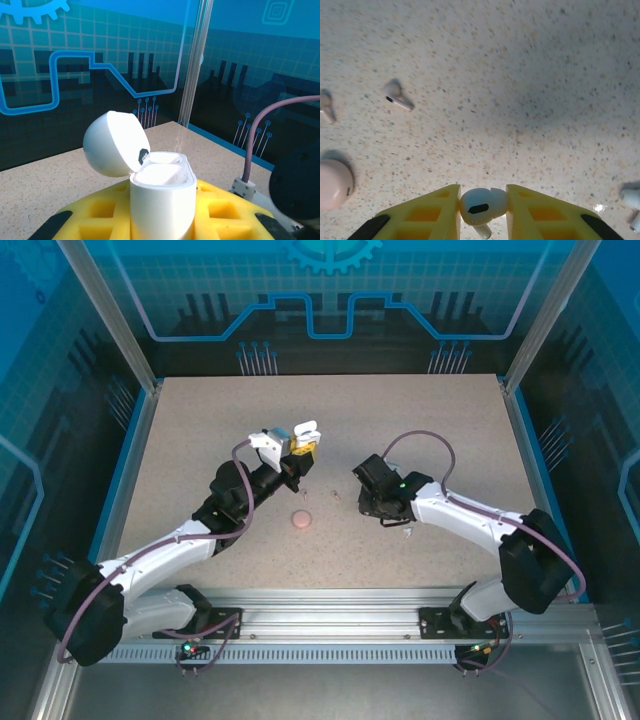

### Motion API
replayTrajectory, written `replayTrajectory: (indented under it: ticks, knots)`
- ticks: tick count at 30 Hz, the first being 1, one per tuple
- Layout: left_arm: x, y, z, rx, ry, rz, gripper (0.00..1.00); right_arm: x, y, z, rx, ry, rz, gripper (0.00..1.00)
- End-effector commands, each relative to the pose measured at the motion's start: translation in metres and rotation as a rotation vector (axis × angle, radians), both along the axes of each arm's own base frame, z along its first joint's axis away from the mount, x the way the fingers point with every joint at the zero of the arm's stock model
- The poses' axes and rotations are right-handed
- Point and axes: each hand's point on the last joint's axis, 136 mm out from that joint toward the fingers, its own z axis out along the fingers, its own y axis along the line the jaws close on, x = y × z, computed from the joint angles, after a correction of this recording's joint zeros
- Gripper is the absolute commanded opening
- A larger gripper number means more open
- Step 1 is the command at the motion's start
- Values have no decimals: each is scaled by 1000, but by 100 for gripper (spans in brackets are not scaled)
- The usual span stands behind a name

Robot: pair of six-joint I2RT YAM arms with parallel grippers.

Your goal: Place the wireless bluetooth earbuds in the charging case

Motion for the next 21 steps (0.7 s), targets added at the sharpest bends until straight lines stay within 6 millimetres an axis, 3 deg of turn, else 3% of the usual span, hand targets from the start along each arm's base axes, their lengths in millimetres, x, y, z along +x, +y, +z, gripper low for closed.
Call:
replayTrajectory:
  ticks: [1,8,11,21]
  knots:
    - [-1,1,23,-12,-58,13,0,12,-4,16,-4,-119,34,28]
    - [-2,4,22,-12,-80,27,0,19,-7,59,17,-285,92,27]
    - [-4,4,23,-8,-99,25,0,24,-7,90,46,-367,115,27]
    - [1,-1,26,-17,-127,24,0,47,11,224,215,-642,206,28]
